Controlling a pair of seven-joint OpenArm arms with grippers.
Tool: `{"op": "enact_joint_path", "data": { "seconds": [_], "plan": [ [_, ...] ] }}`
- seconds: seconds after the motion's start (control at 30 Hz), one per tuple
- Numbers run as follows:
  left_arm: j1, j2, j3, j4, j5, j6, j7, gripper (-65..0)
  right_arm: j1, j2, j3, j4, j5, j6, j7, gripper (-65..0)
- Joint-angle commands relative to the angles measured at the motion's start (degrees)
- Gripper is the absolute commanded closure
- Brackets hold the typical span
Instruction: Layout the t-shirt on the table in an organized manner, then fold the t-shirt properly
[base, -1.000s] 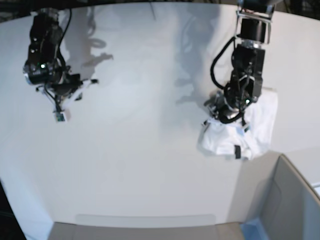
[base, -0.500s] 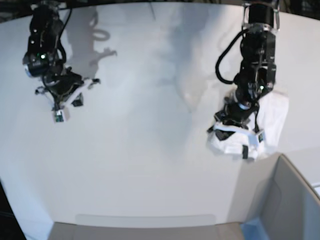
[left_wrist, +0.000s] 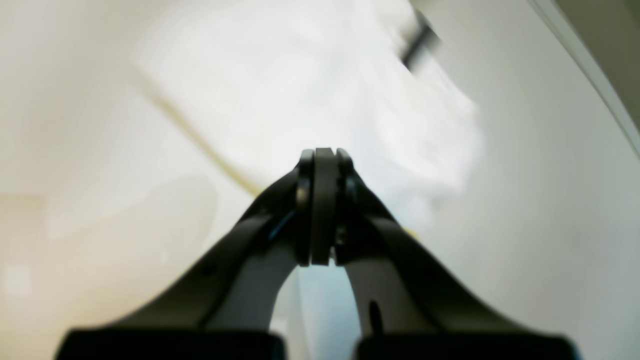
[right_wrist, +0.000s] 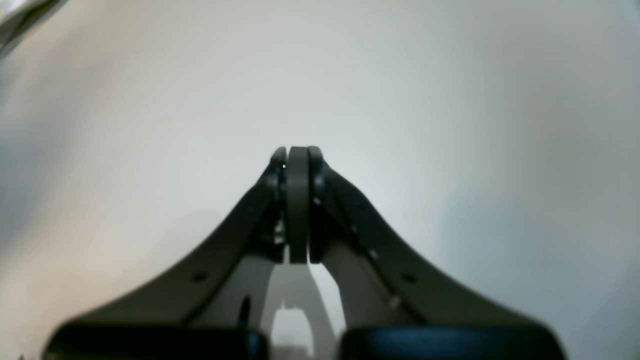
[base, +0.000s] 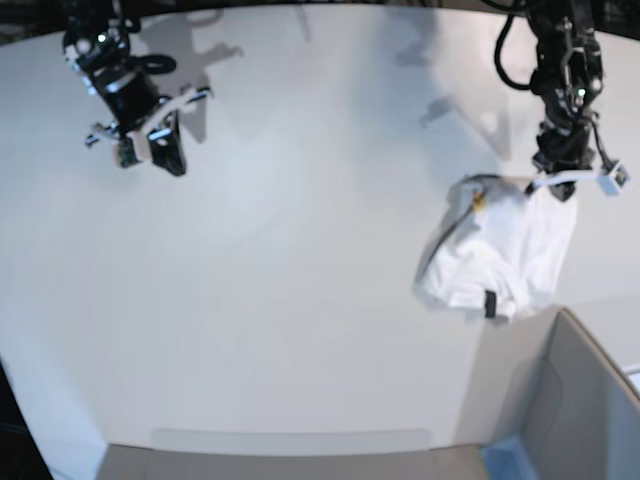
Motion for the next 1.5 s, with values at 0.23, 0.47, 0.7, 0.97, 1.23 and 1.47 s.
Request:
{"op": "enact_joint_path", "data": {
  "seconds": [0.23,0.47,0.7,0.97,1.23,1.47],
  "plan": [
    [13.4,-1.1,-0.7,1.2,5.8,-0.7,-23.8,0.0,-11.8,0.3,0.0,1.2,0.2,0.0,17.9,0.0],
    [29.4,-0.8,7.9,1.1,35.9,-0.5,-49.3,0.0,-23.4,0.7,0.0,1.2,0.0,-0.2,20.9,0.0],
    [40.8,-0.8,12.4,1.1,37.9,-0.4,-50.9,0.0,-38.9,0.6,0.0,1.2,-0.2,-5.6,26.0,0.0],
    [52.4,-0.8,12.8,0.7,38.1,-0.4,-50.4,0.0,-42.2,1.7,0.0,0.6,-3.5,-16.4,28.7,0.0],
    [54.7,-0.4,19.2,-3.4,38.1,-0.3,-45.6,0.0,-42.2,3.5,-8.4,-5.7,-10.6,-20.5,28.9,0.0],
    [54.7,-0.8,23.4,-9.8,38.2,3.6,-44.8,0.0,-42.2,10.5,-20.1,-15.0,-11.0,-28.4,29.1,0.0]
  ]
}}
